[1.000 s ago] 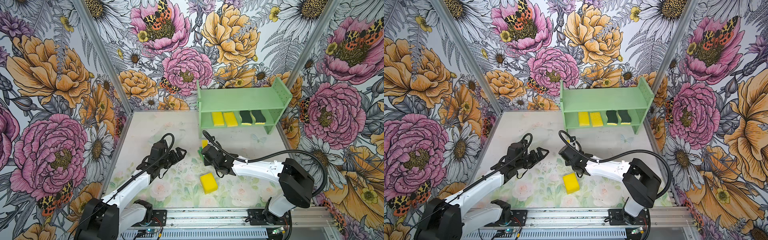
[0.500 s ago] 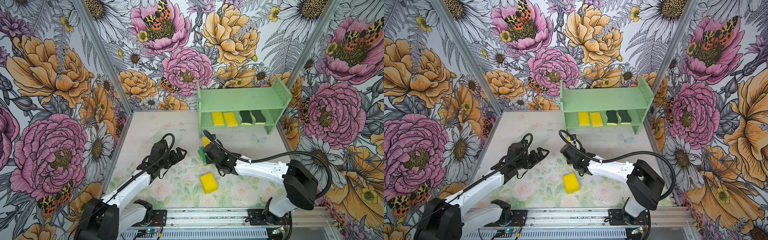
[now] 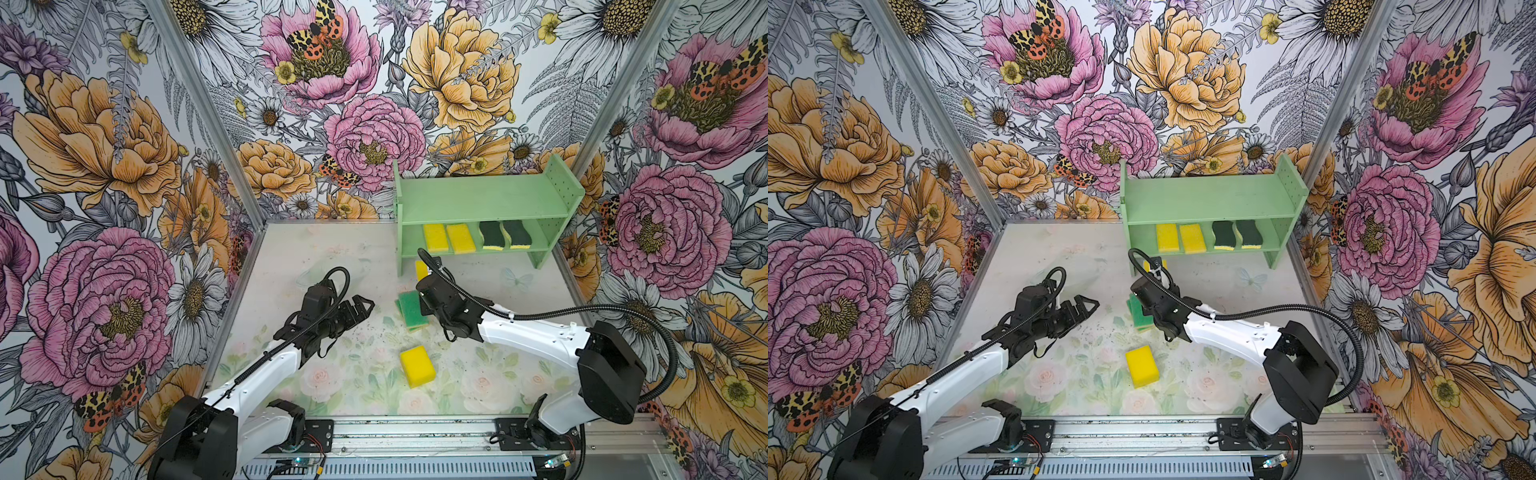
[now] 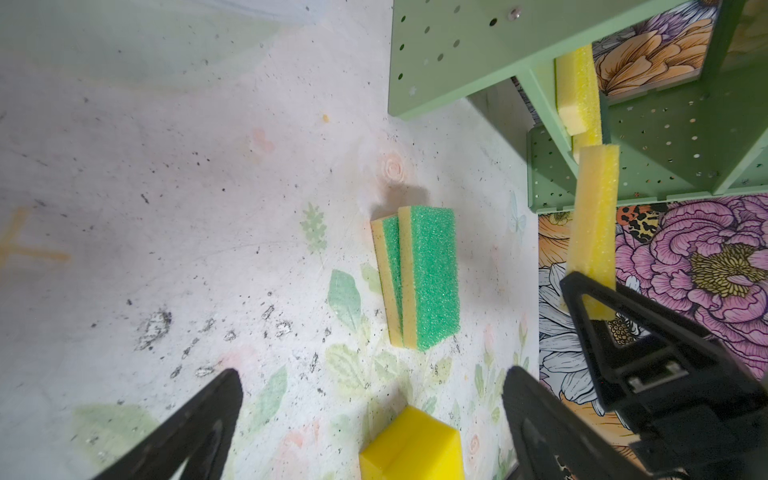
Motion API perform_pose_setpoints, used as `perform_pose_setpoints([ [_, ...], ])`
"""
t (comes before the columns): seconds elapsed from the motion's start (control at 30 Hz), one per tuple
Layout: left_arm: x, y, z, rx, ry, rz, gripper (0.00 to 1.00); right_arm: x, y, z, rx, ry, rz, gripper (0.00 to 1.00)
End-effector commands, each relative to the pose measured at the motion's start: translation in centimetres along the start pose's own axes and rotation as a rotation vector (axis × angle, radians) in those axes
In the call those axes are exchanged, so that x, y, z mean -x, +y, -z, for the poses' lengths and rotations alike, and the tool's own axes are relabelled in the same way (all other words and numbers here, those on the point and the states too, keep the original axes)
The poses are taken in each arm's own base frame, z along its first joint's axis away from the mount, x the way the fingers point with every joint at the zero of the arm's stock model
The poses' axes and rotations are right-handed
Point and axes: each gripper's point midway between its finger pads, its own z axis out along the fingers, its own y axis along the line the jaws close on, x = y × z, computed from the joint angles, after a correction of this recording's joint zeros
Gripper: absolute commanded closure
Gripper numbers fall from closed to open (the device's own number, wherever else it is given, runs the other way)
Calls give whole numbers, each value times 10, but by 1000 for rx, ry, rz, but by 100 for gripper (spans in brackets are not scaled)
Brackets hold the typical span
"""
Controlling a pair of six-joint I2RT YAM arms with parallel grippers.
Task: Place and organize the cleaning sponges onto the shelf
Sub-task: 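Lift the yellow sponge off the stack toward the shelf's lower tier, then carry the held yellow sponge into the lower tier beside the others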
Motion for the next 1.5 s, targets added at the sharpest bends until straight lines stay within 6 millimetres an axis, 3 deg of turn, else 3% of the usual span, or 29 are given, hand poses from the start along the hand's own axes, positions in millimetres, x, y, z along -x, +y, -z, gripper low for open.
perform_pose_setpoints([
  [0.0,2,-8,2,-16,-10,-5,1,29,-1,13,12,-80,-30,51],
  [0.87,1,-7,-1,-4,-5,-11,1,52,-4,10,8,-130,-38,51],
  [1.47,6,-15,-2,-14,1,-23,1,52,-7,7,0,-146,-49,51],
])
